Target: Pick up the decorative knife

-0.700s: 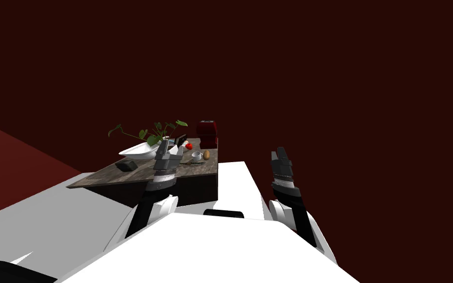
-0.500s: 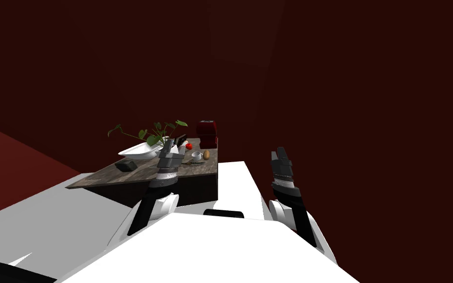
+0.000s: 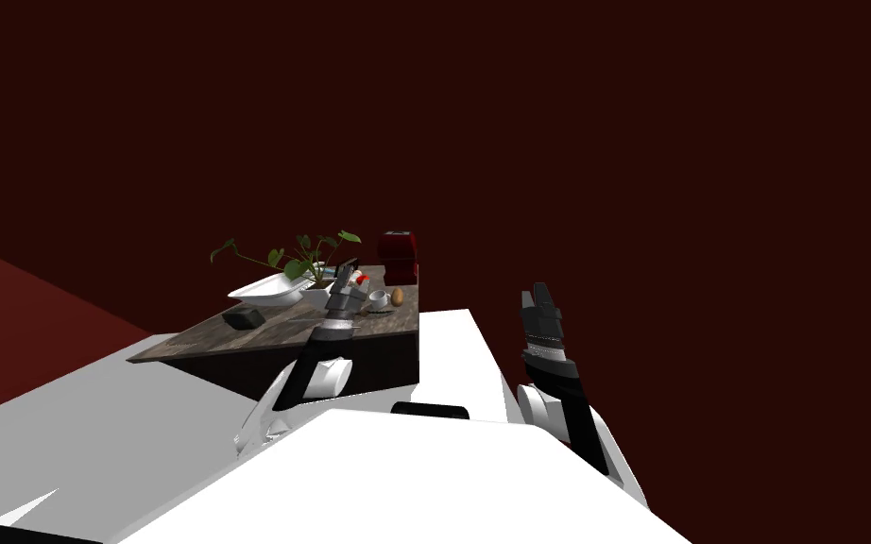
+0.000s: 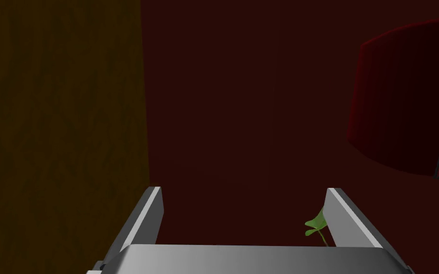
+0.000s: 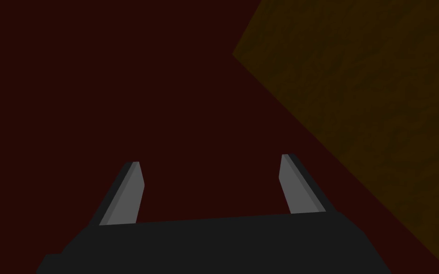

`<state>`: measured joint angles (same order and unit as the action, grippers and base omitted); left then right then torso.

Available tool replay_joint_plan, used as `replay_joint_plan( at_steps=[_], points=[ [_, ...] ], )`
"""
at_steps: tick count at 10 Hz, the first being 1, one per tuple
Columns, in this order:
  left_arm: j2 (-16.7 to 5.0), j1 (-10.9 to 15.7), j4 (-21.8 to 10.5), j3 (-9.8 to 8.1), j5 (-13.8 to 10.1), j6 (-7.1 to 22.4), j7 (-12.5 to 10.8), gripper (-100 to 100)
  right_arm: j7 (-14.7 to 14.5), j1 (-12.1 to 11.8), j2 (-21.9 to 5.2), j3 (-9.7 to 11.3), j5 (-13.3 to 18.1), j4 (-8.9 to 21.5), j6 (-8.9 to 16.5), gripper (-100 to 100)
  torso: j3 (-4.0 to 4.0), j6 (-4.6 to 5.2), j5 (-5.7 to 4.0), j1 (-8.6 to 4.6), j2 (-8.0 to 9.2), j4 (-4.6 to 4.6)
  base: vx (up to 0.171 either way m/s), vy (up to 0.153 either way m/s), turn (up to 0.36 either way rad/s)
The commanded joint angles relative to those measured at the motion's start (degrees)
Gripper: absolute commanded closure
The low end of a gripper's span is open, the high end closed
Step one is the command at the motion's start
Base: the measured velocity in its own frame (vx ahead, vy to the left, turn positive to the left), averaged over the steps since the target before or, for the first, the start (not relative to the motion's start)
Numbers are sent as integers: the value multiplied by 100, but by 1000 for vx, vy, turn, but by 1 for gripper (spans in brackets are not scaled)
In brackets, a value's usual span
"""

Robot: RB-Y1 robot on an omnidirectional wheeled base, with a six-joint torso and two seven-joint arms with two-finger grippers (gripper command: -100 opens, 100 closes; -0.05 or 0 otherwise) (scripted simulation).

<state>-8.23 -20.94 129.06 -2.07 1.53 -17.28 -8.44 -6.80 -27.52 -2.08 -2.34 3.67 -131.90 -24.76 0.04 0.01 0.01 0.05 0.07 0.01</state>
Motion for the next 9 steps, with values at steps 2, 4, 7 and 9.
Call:
replay_joint_plan(
  at_steps=[2,4,7,9],
  points=[
    [-233,389,-355,17,-120,378,-7,-100,0,0,0,0,0,0,0,0,0,-1,0,-1,-1,0,-19,9,-14],
    [-384,645,-586,33,-203,585,-11,-100,0,0,0,0,0,0,0,0,-1,-1,-1,-2,-3,0,-16,7,-15],
    [-696,1145,-1007,66,-388,1047,-25,-100,0,0,0,0,0,0,0,0,-2,0,-1,-2,-4,-1,-20,7,-26],
    [-853,1479,-1319,82,-490,1388,-34,-100,0,0,0,0,0,0,0,0,-1,-2,0,-1,-3,0,-15,9,-15]
  ],
)
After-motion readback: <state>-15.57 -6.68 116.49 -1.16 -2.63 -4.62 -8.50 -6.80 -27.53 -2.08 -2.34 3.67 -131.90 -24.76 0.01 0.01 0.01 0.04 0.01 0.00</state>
